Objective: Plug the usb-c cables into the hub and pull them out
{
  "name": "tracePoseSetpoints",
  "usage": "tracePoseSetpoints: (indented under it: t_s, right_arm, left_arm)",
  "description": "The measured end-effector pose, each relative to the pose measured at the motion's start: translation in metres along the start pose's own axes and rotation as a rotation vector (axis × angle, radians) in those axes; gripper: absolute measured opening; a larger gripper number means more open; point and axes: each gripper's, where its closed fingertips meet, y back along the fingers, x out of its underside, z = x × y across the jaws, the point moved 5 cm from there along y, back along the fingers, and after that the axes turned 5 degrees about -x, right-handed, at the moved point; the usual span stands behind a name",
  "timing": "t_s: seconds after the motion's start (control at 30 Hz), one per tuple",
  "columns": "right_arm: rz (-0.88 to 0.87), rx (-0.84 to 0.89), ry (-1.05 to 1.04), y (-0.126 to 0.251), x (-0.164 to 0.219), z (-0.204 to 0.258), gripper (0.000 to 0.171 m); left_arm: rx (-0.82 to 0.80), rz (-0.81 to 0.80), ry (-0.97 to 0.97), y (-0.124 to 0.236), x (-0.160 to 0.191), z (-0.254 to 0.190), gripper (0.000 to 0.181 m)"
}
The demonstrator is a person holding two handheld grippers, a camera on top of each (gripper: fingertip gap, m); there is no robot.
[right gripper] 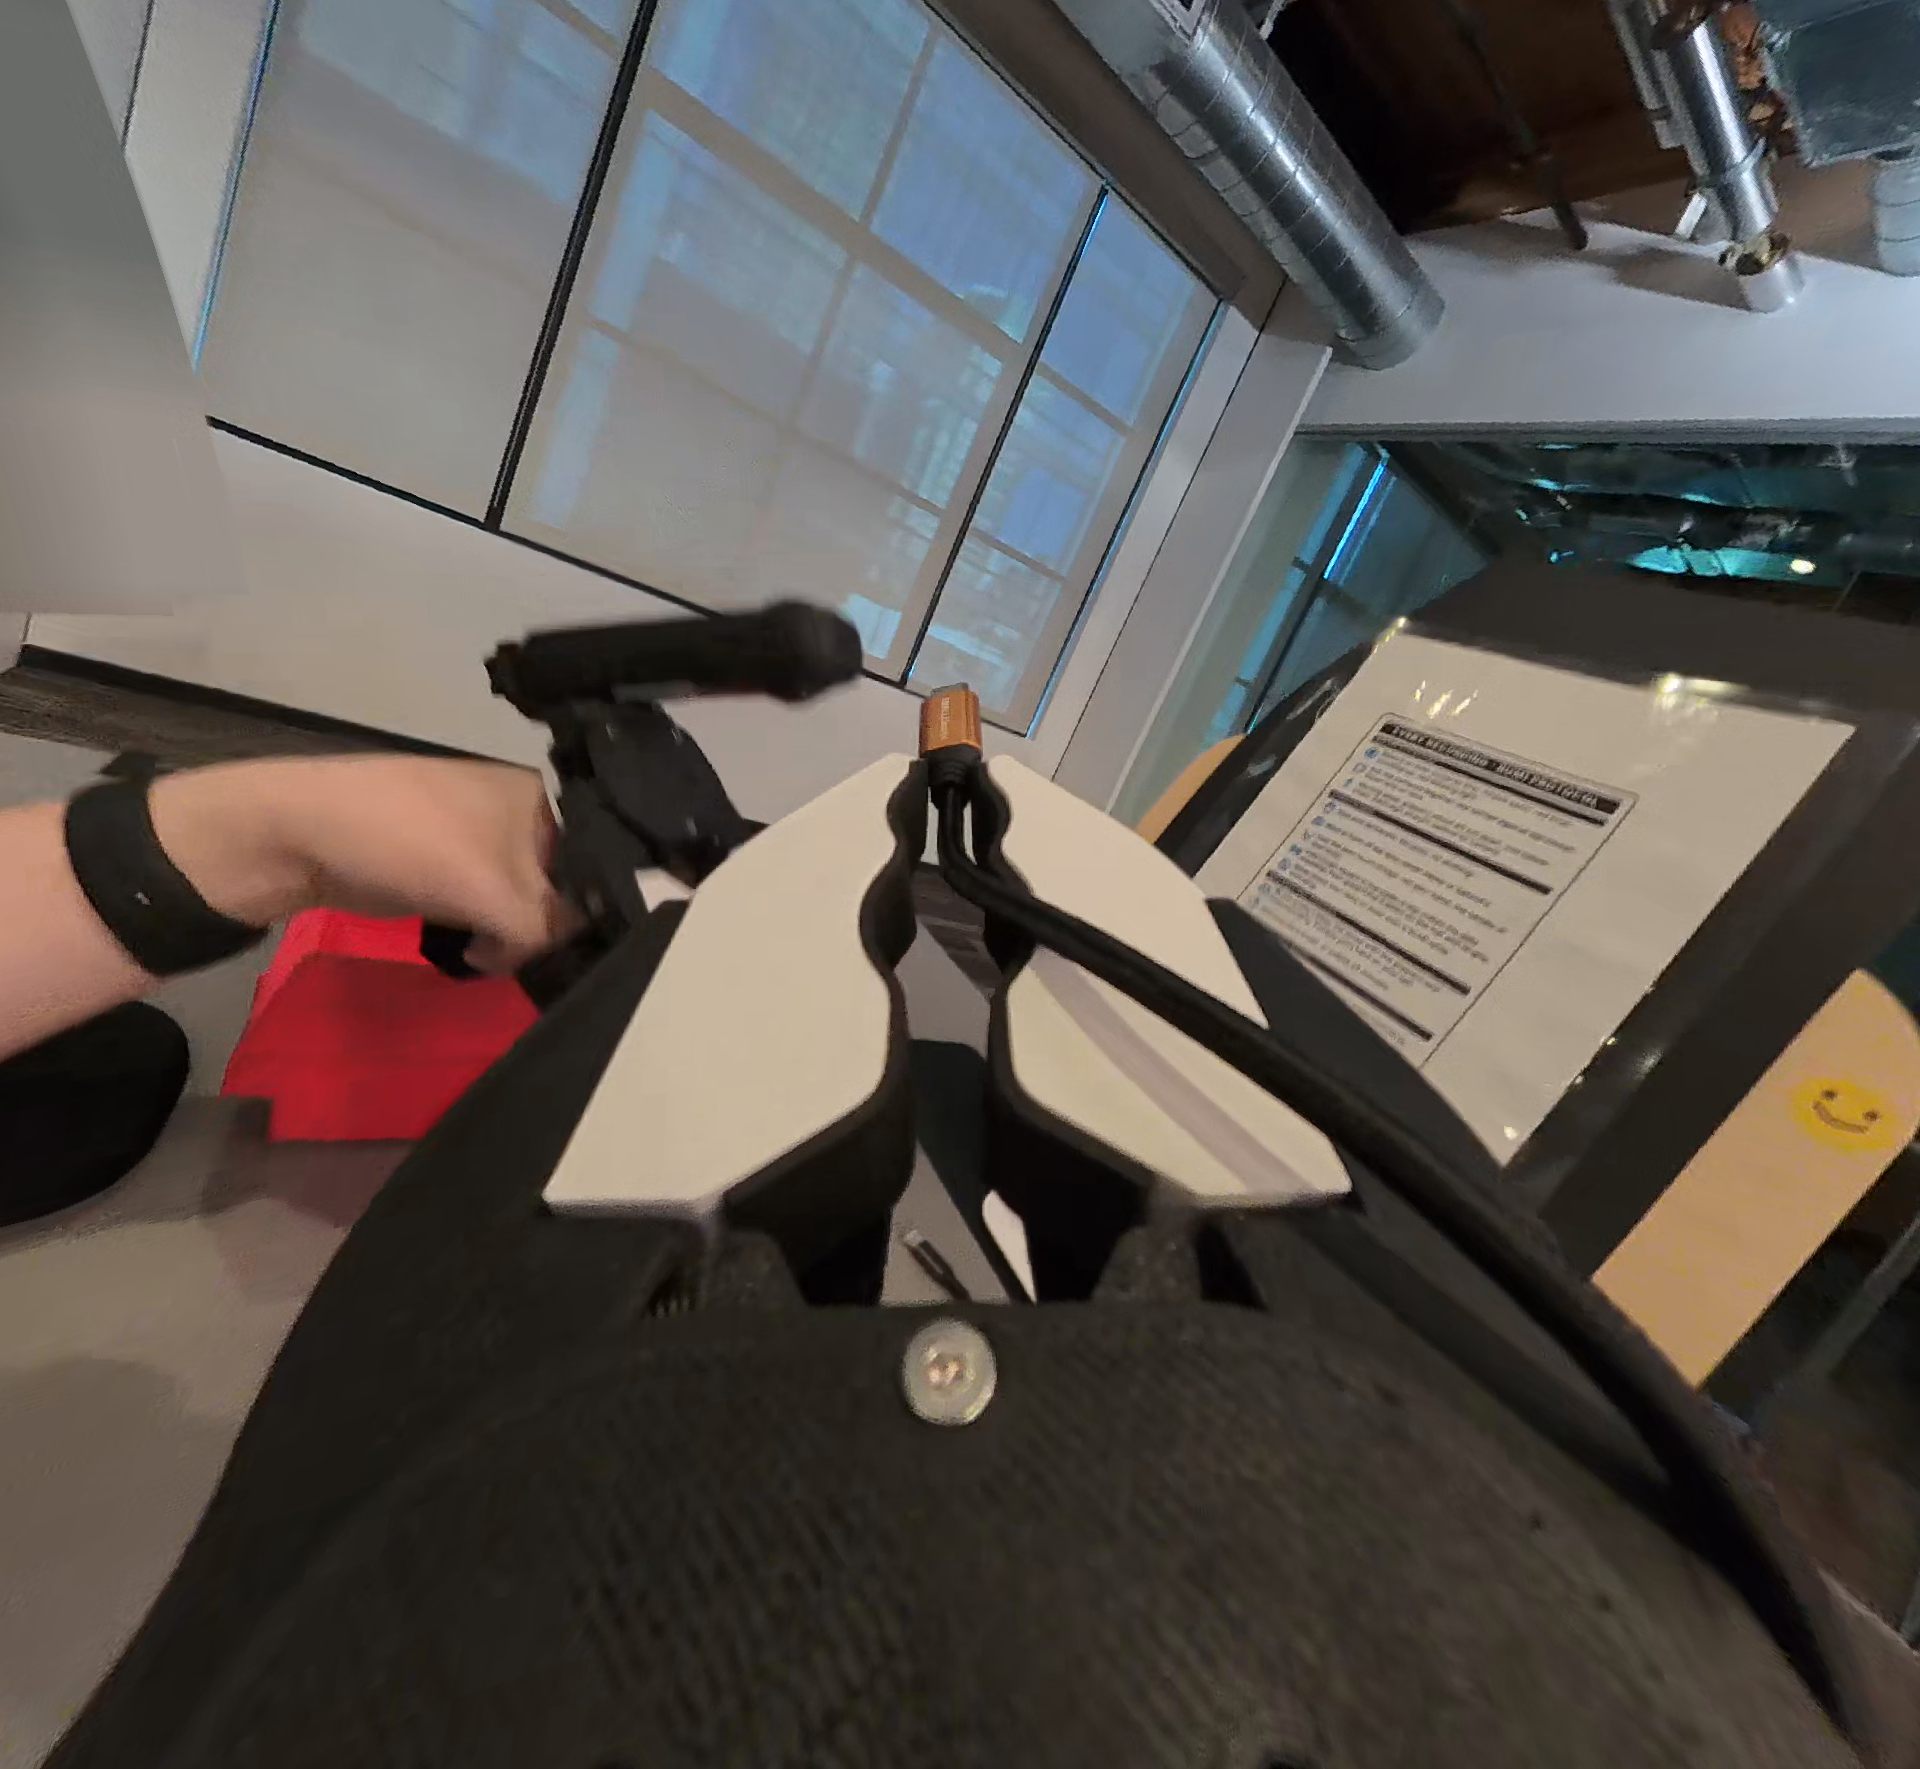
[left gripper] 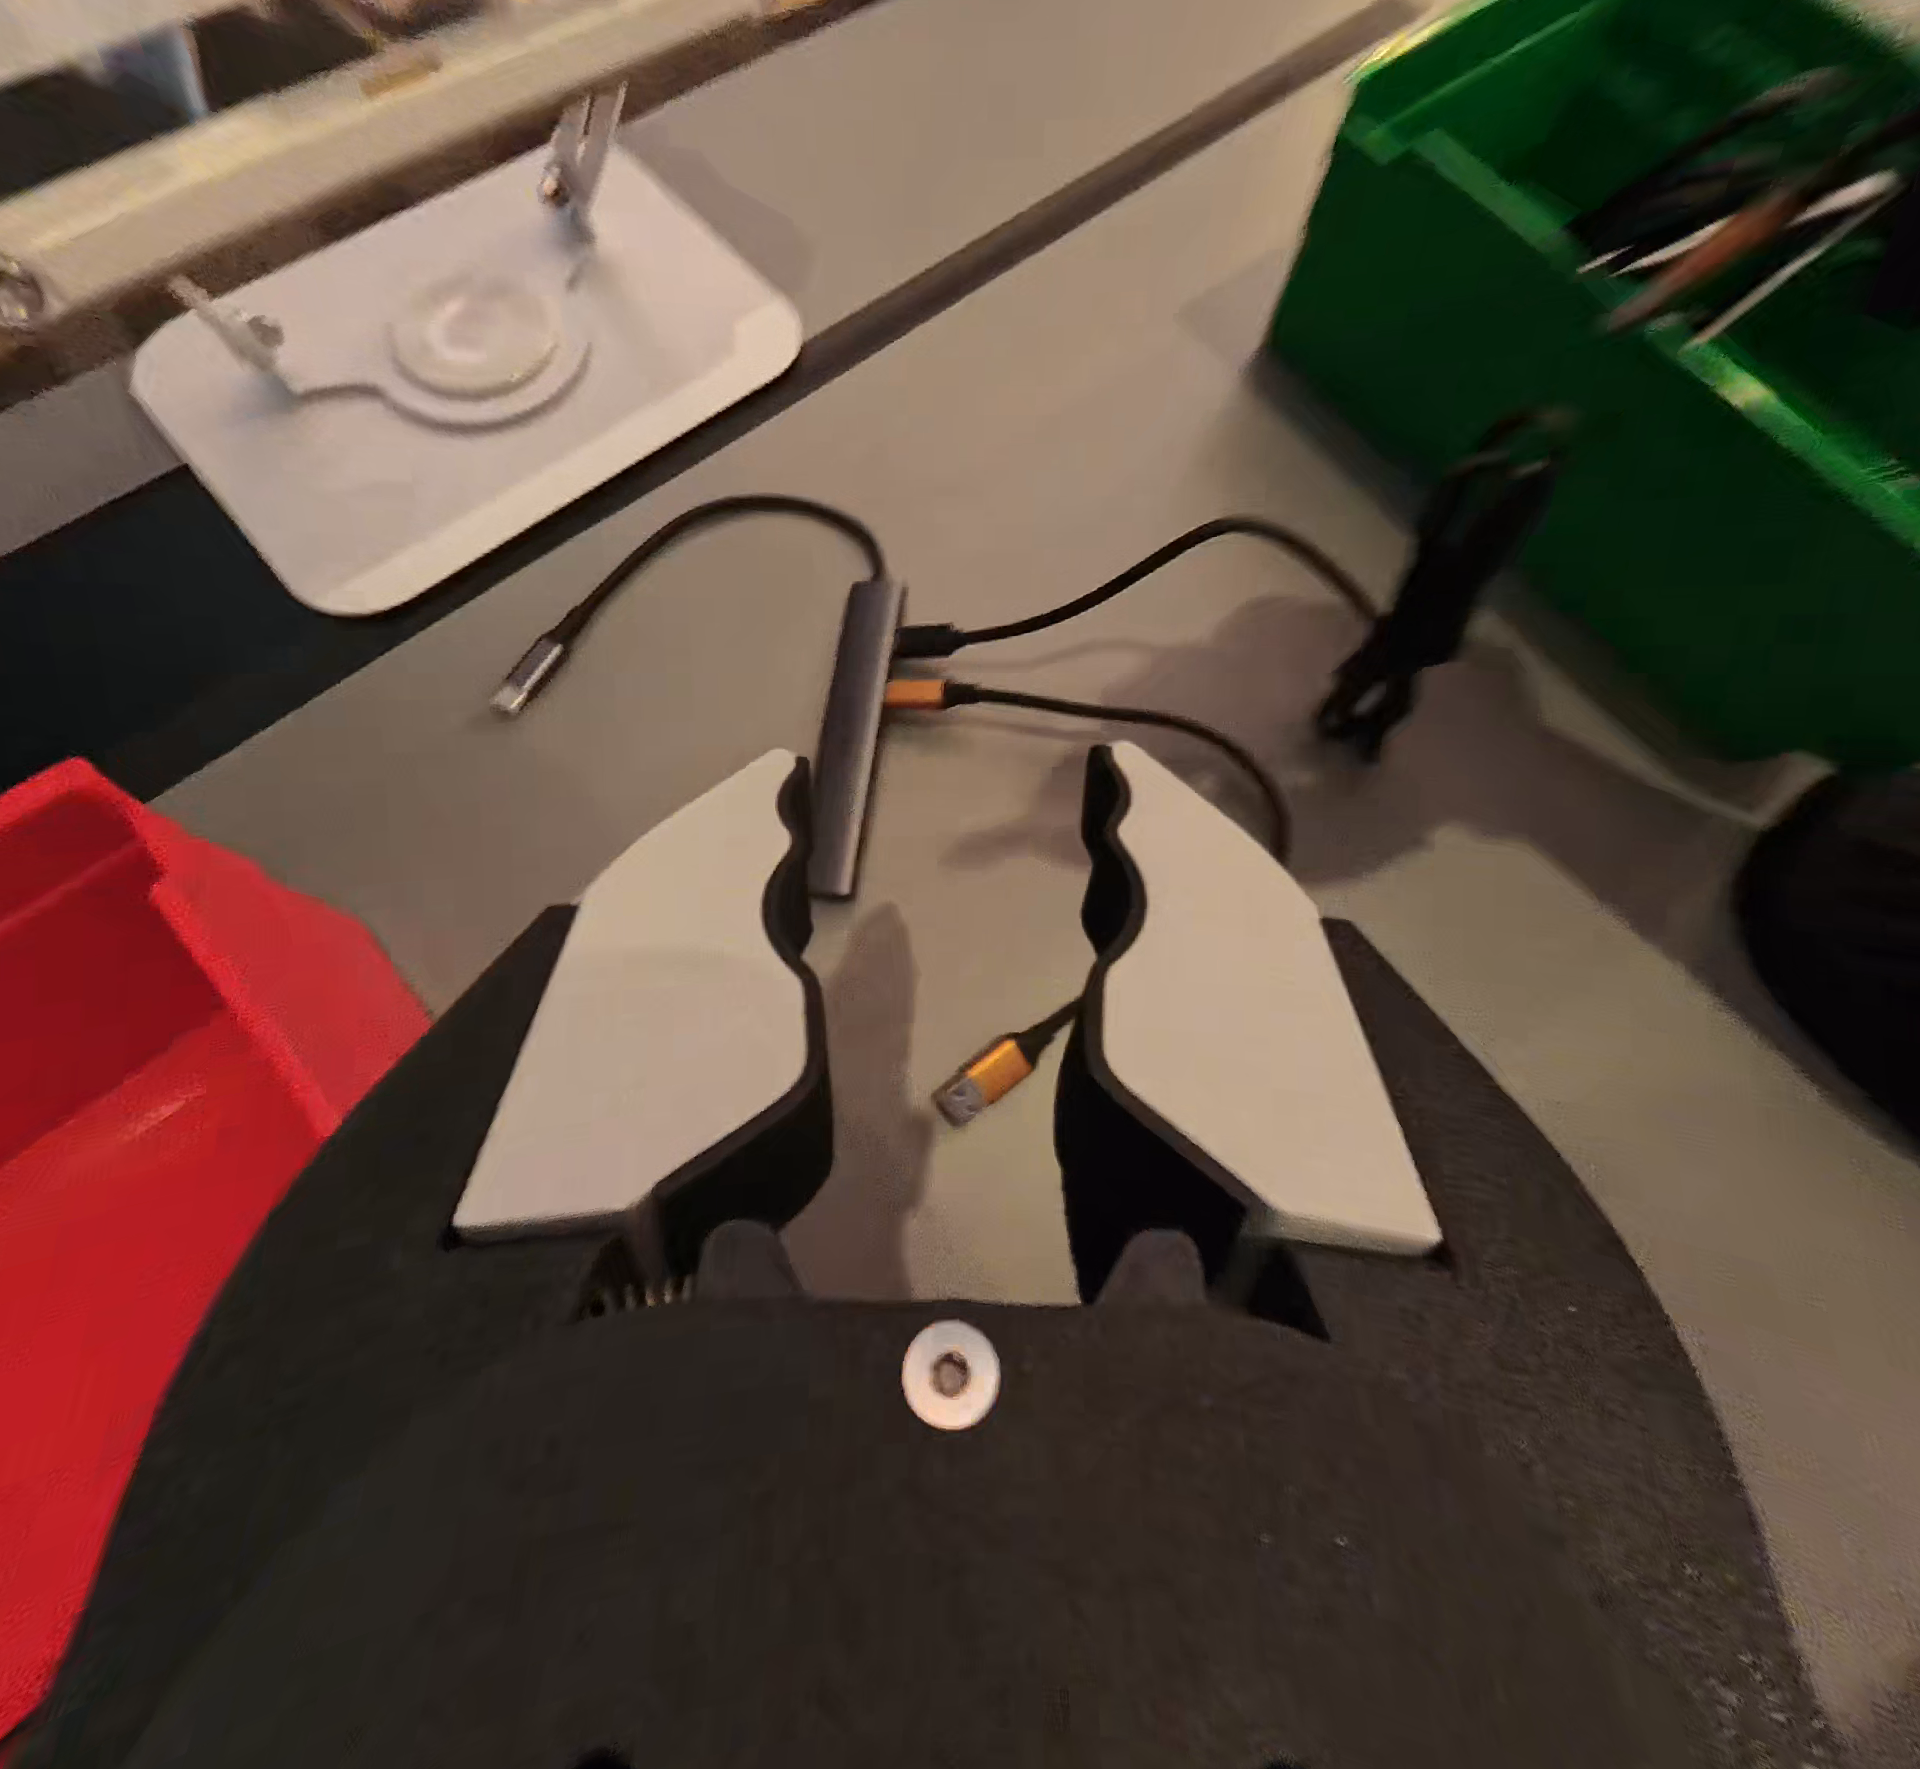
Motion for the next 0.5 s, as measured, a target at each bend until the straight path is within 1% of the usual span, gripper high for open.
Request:
tracePoseSetpoints:
  t_s: [0.1, 0.2, 0.27, 0.43, 0.5]
  right_arm:
    - [-0.019, -0.012, 0.048, 0.005, -0.024, 0.004, 0.008]
    - [-0.023, -0.027, 0.095, 0.009, -0.043, 0.010, 0.008]
    - [-0.018, -0.041, 0.111, 0.011, -0.050, 0.013, 0.008]
    - [0.029, -0.062, 0.122, 0.008, -0.046, 0.016, 0.008]
    - [0.044, -0.072, 0.115, 0.007, -0.043, 0.016, 0.008]
  left_arm:
    - [-0.080, 0.116, -0.035, -0.035, 0.018, 0.007, 0.041]
    - [-0.070, 0.192, 0.003, -0.070, 0.038, 0.014, 0.041]
    - [-0.060, 0.229, 0.039, -0.087, 0.049, 0.019, 0.042]
    - [-0.027, 0.272, 0.105, -0.105, 0.065, 0.028, 0.048]
    - [0.007, 0.268, 0.144, -0.109, 0.069, 0.032, 0.044]
